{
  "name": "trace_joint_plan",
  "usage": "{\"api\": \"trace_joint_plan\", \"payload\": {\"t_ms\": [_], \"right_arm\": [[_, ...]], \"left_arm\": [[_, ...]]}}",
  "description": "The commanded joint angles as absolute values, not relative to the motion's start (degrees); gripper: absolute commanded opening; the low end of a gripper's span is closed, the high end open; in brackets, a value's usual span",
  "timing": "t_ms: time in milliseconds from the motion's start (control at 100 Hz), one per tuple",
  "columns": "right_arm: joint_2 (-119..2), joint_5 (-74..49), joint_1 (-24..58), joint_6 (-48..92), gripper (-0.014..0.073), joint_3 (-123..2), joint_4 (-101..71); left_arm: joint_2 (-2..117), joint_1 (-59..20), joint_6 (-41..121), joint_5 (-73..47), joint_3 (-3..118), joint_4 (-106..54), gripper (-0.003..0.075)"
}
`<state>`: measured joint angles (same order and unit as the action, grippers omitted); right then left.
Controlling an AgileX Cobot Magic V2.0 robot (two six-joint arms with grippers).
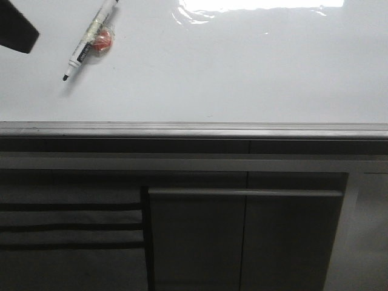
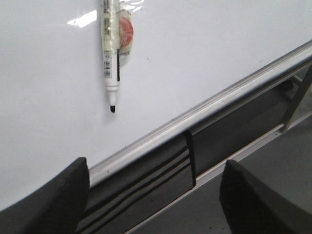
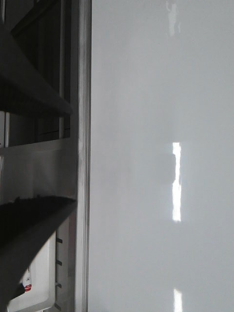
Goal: Write number 0 on whiteboard
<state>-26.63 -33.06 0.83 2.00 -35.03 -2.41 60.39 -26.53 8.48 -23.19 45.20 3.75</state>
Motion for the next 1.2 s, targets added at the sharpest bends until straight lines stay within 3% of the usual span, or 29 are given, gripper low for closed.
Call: {"api": "trace_joint_plan", "payload": {"t_ms": [0, 320, 610, 780, 1010, 1190], "right_arm": [[-27.5, -28.5, 0.6, 2.4, 0.0332, -37.0, -2.6], [-27.5, -28.8, 0.6, 2.4, 0.0332, -37.0, -2.6], [-27.5, -28.9, 0.6, 2.4, 0.0332, -37.0, -2.6], [-27.5, -28.9, 0.6, 2.4, 0.0332, -37.0, -2.6], [-27.5, -28.9, 0.6, 2.4, 0.0332, -37.0, -2.6], [-27.5, -28.9, 0.6, 2.4, 0.0332, -37.0, -3.3]], "left_arm": [[64.6, -27.2, 8.4, -19.1, 50.3, 6.6, 0.0512], [80.0, -26.2, 8.2, -19.1, 62.2, 12.9, 0.0512], [85.9, -23.8, 6.2, -19.7, 67.6, 13.2, 0.0505], [88.1, -23.8, 6.2, -19.7, 69.2, 13.6, 0.0372], [88.1, -23.8, 6.2, -20.3, 69.3, 13.6, 0.0108], [87.7, -23.8, 6.2, -23.5, 69.3, 14.9, -0.0012]]}}
